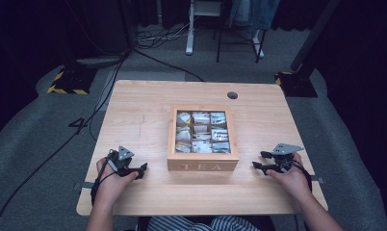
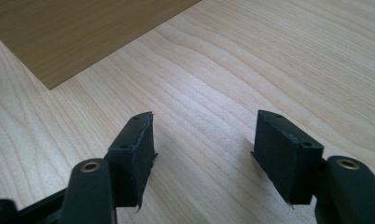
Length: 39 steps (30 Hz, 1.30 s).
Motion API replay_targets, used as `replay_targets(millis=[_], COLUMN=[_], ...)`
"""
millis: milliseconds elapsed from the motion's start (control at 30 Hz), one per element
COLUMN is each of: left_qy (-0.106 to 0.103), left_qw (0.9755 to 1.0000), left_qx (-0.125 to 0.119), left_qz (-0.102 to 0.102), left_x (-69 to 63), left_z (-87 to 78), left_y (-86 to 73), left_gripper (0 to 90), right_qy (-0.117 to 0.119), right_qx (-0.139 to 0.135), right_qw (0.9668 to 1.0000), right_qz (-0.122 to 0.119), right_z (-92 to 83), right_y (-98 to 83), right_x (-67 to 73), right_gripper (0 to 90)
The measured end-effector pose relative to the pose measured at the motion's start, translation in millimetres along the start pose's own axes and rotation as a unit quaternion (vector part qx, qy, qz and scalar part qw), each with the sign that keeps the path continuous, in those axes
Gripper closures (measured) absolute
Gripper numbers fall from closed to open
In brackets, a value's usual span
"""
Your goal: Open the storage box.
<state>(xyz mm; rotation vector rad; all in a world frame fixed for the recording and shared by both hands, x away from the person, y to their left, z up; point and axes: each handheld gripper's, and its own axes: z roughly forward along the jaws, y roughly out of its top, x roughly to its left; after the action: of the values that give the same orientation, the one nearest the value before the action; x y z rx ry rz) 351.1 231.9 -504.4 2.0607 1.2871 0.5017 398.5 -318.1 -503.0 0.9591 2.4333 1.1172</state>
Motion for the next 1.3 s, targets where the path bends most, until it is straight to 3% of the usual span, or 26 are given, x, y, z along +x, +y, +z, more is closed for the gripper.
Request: replay_targets(millis=[367,400,433,467,500,567,867,967,1100,1300], left_qy=[0.0,-0.006,-0.026,-0.026,-0.033,-0.03,-0.036,-0.035,-0.038,-0.037], left_qw=[0.9999,0.9999,0.9996,0.9996,0.9991,0.9989,0.9986,0.9985,0.9984,0.9984], left_qx=[0.003,0.007,0.013,0.013,0.021,0.024,0.022,0.024,0.025,0.024], left_qz=[-0.011,-0.005,-0.001,-0.001,0.017,0.027,0.033,0.035,0.034,0.036], left_x=[-2.2,-2.2,-2.3,-2.3,-2.3,-2.8,0.1,1.1,2.3,3.0], left_z=[2.1,3.1,4.4,4.4,5.1,5.7,7.3,8.3,9.6,10.2], left_y=[1.9,2.6,3.1,3.1,3.2,3.5,4.8,6.4,7.9,8.5], left_gripper=[16.7,13.7,8.0,1.0,0.6,0.2,0.0,0.0,0.0,0.0], right_qy=[-0.008,-0.009,-0.01,-0.01,-0.015,-0.014,-0.015,-0.018,-0.026,-0.02], right_qx=[0.0,-0.001,-0.001,-0.001,-0.003,-0.003,-0.005,-0.007,-0.023,-0.028], right_qw=[1.0,1.0,0.9999,0.9999,0.9998,0.9999,0.9998,0.9998,0.9993,0.9992], right_qz=[0.003,0.004,0.006,0.006,0.01,0.009,0.008,0.005,-0.015,0.019], right_z=[-0.4,-0.5,-0.6,-0.6,-1.0,-1.1,-1.2,-2.3,-5.8,-18.1], right_y=[-0.4,-0.4,-0.4,-0.4,-0.7,-0.8,-0.8,-1.2,1.3,9.9], right_x=[1.2,1.2,1.2,1.2,0.5,0.0,-0.8,-0.1,-0.9,-3.1], right_gripper=[39.6,40.5,42.1,42.1,44.7,45.0,48.5,54.4,54.7,53.8])
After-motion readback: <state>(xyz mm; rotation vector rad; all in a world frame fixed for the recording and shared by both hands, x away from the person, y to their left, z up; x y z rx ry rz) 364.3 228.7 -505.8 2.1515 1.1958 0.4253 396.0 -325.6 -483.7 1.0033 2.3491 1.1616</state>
